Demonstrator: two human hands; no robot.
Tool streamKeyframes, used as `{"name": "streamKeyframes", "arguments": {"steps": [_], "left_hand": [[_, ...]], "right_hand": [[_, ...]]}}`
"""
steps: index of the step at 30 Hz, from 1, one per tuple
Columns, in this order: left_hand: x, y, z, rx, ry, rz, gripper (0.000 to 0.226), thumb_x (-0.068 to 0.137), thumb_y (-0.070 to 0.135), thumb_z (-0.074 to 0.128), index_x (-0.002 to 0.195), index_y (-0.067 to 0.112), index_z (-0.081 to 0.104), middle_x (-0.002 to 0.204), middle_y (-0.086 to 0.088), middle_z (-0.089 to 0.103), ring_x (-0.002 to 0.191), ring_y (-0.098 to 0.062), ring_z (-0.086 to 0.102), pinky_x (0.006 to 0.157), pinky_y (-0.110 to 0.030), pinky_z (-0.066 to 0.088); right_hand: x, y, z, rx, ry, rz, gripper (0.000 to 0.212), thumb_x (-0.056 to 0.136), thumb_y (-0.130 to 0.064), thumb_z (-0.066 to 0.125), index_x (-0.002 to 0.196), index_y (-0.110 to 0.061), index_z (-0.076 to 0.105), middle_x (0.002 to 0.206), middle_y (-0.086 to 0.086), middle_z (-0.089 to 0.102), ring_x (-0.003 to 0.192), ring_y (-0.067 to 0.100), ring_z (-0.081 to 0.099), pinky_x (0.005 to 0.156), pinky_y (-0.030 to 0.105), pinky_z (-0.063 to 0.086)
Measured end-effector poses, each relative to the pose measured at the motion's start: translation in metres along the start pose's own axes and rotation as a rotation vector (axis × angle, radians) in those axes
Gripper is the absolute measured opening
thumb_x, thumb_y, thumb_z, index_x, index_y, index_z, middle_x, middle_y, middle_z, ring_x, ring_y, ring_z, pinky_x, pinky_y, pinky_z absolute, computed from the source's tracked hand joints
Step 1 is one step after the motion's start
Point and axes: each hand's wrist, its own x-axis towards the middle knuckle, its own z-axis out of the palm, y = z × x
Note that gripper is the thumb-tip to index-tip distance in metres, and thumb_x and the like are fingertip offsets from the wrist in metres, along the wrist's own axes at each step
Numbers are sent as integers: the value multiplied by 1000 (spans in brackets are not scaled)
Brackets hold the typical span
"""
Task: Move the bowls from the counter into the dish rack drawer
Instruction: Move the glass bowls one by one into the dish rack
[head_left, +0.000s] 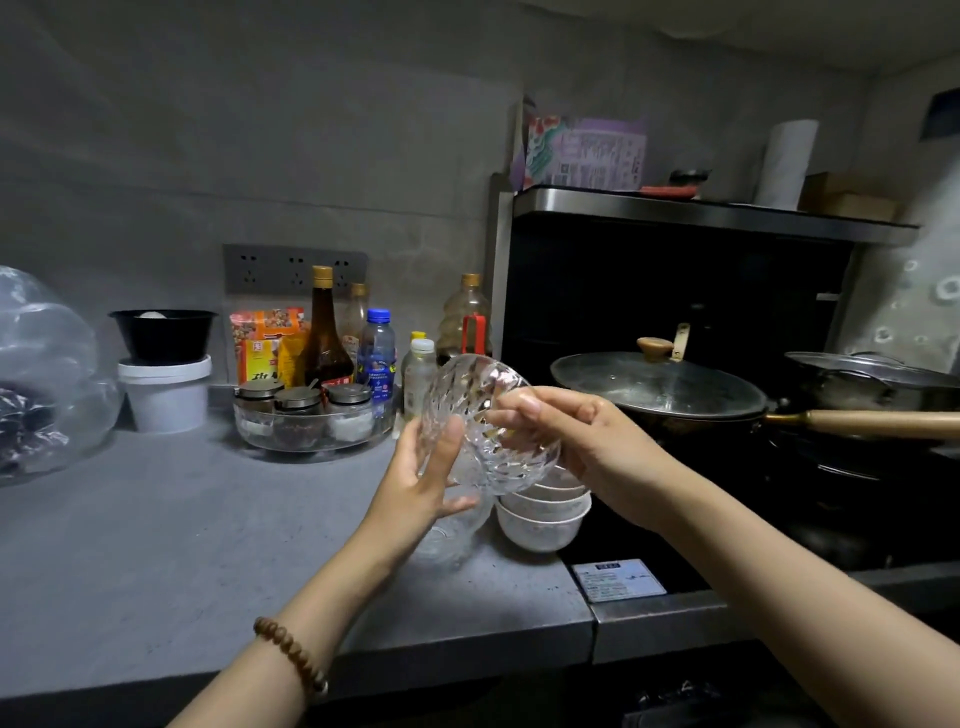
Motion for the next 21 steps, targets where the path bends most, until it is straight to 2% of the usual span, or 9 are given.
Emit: {"name": "streamKeyframes", "arguments": {"steps": [1,3,4,6,10,14,17,21], "left_hand": [[-2,3,10,-26,-8,-4,59,82,50,43,136,28,33,123,17,45,99,-9,51,67,-20,58],[-5,8,32,-93,-54,-37,37,84,47,45,118,34,41,107,24,49,89,-1,53,63,-20,58],[-6,9,41,-115,-92,-46,40,80,49,48,117,34,44,110,21,53,89,-1,56,66,-23,59],[-8,5,64,-139,-168,-64,65,69,58,54,127,29,44,122,12,56,95,-4,59,74,-30,60],[-15,-12,123,-176,-299,-151,81,60,65,58,130,27,43,129,3,58,110,-19,63,75,-30,59],[-29,-38,183,-175,-400,-228,80,61,67,63,127,26,46,125,0,62,103,-17,68,74,-28,58],[-41,-62,223,-165,-493,-282,78,61,61,60,128,26,44,122,3,63,101,-15,68,85,-34,57],[-52,-96,270,-176,-576,-376,77,61,62,63,126,26,45,118,3,65,96,-14,70,84,-32,57]], "right_hand": [[-8,-4,-8,24,8,14,24,83,-26,57,101,-17,70,97,1,74,88,9,67,87,24,52],[-26,-9,-26,78,23,43,24,80,-25,57,99,-15,69,91,-1,75,80,6,68,72,17,54],[-35,-13,-35,93,32,58,24,79,-24,58,98,-14,69,89,0,75,76,6,68,66,15,53],[-55,-18,-54,92,62,90,24,78,-23,59,97,-13,69,89,1,75,74,7,68,62,14,51],[-101,-18,-101,30,121,180,24,81,-21,62,102,-11,68,101,7,74,77,10,70,62,18,54],[-153,-9,-144,-19,149,299,26,78,-16,61,102,-13,71,100,8,74,76,14,71,61,19,54],[-187,4,-171,-63,177,379,27,79,-17,60,105,-13,70,99,7,74,81,14,70,64,20,55],[-227,30,-204,-102,252,480,24,80,-18,62,101,-12,71,103,8,73,88,17,69,79,28,53]]}}
